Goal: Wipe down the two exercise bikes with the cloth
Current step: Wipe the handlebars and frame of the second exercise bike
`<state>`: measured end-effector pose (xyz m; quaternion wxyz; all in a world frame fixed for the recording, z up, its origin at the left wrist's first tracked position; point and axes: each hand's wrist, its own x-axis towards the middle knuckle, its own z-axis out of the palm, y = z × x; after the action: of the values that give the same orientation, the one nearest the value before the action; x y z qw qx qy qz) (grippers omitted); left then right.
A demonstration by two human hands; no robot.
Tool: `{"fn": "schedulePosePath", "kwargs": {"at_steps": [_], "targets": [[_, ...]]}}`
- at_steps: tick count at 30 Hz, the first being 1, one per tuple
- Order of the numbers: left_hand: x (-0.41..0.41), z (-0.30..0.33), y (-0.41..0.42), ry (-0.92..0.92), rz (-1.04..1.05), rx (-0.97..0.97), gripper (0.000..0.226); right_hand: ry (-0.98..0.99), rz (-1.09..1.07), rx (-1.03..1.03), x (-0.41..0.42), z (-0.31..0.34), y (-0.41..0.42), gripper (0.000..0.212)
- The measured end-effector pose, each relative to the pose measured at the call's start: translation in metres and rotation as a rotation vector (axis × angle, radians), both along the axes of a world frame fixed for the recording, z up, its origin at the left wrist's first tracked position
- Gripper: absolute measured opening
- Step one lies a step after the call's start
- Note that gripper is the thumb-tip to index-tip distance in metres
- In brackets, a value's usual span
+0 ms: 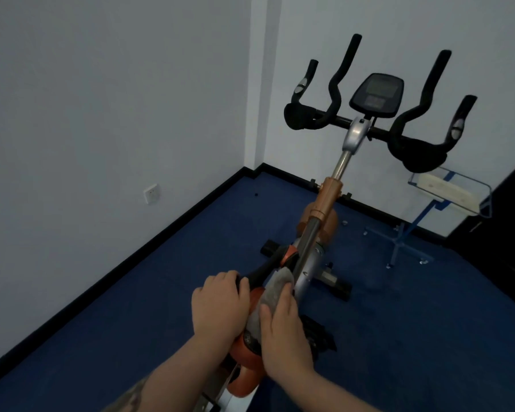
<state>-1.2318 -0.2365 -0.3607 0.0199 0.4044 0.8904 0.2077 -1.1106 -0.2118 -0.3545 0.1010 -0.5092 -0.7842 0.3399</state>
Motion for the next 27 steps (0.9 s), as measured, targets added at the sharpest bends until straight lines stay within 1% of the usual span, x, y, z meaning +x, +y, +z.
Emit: {"fn": "schedulePosePath", "kwargs": {"at_steps": [4,7,12,14,18,20,25,27], "targets": [[0.001,0.000,0.001,0.000,0.008,0.001,0.032,-0.026,-0.032,-0.025,-0.011,0.006,0.018,0.070],[0.000,-0.001,0.000,-0.004,0.006,-0.005,0.032,0.007,-0.051,-0.052,-0.015,0.008,0.023,0.071],[0.002,0.001,0.000,-0.006,0.001,-0.005,0.030,0.021,-0.006,-0.074,0.000,0.000,-0.007,0.071],[0.001,0.002,0.000,-0.013,0.004,-0.012,0.031,0.021,-0.005,-0.100,0.001,0.000,-0.008,0.072],[0.001,0.005,0.001,-0.019,0.001,-0.015,0.031,0.011,-0.159,-0.192,-0.024,0.007,0.031,0.073],[0.001,0.005,0.000,-0.026,-0.002,-0.016,0.031,-0.009,-0.197,-0.187,-0.030,0.009,0.040,0.073],[0.002,0.003,-0.001,-0.024,-0.001,-0.005,0.032,0.093,-0.042,-0.129,0.001,-0.004,0.002,0.070],[0.001,0.004,-0.001,-0.023,0.004,0.001,0.033,0.115,-0.030,-0.128,0.007,-0.006,-0.005,0.070]]}}
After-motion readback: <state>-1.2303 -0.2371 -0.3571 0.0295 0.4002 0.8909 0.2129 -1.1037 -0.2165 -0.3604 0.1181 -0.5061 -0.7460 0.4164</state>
